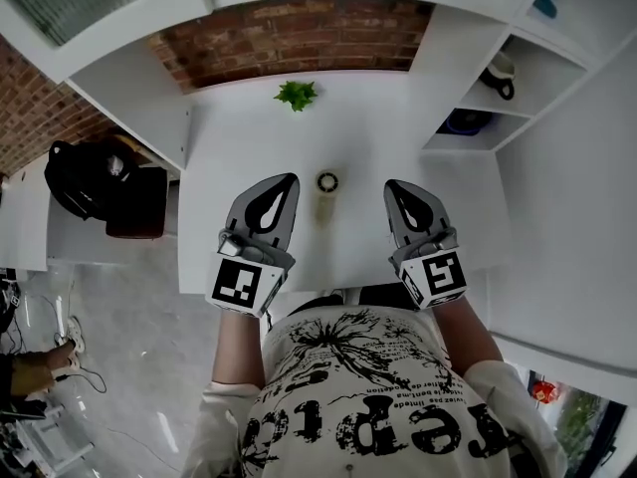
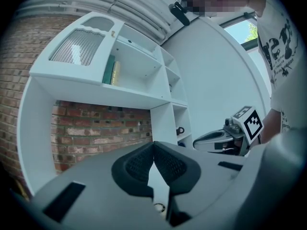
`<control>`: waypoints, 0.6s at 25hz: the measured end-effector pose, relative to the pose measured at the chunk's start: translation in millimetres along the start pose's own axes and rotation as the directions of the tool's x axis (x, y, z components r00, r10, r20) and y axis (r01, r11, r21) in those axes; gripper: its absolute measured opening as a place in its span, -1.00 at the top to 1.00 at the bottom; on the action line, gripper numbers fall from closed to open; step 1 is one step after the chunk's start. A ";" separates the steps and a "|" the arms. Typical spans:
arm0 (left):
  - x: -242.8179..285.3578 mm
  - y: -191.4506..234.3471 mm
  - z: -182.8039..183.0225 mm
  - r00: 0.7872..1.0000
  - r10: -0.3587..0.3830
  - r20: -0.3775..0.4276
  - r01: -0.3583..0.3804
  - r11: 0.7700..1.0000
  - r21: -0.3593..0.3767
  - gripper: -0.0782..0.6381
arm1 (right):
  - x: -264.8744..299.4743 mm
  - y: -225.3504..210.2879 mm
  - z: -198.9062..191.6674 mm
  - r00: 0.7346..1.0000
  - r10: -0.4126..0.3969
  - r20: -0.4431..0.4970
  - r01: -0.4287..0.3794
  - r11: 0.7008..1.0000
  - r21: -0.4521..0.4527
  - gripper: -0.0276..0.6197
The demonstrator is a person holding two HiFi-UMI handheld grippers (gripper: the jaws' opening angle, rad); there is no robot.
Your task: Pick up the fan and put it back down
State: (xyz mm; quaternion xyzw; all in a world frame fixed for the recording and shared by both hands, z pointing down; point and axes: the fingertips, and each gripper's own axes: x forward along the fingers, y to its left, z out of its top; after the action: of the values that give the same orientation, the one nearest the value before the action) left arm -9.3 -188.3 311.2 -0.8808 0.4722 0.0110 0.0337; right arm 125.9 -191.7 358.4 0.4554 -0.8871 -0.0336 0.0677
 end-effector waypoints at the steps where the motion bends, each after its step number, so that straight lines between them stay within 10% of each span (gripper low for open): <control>1: -1.5 -0.4 -1.6 1.000 0.001 -0.004 -0.001 1.000 0.002 0.74 | -0.2 1.6 -1.8 1.000 0.000 -0.002 0.000 1.000 0.000 0.87; 15: -25.2 3.9 -6.7 1.000 0.024 -0.013 -0.024 1.000 -0.017 0.74 | -2.1 23.1 -8.9 1.000 0.002 0.004 -0.002 0.999 0.040 0.87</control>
State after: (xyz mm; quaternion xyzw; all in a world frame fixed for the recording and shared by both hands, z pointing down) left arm -26.6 -170.0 319.0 -0.8753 0.4830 0.0098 0.0227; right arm 109.9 -176.6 369.8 0.4556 -0.8882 -0.0166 0.0567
